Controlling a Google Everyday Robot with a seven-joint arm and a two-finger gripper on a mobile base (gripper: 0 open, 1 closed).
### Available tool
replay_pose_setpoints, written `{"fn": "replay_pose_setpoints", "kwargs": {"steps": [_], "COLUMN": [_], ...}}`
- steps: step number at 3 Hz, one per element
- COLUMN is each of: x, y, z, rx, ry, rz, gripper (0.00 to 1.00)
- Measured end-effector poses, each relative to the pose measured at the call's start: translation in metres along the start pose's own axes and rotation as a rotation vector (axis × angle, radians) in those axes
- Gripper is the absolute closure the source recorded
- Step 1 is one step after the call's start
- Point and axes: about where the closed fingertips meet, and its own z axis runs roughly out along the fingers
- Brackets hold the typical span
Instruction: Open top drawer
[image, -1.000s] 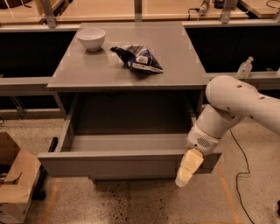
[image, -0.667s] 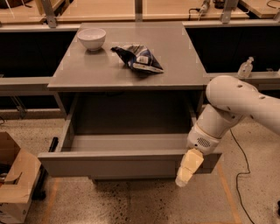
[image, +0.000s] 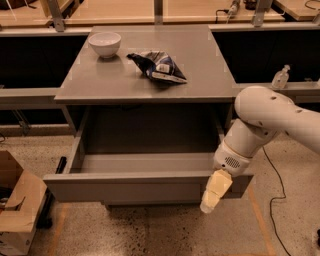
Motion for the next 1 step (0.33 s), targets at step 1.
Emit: {"fn": "replay_pose_setpoints", "kwargs": {"steps": [1], "x": [-0.0001], "y": [0.0001], "z": [-0.0002], "rx": [0.000], "ry": [0.000], "rz": [0.000], "gripper": [0.00]}}
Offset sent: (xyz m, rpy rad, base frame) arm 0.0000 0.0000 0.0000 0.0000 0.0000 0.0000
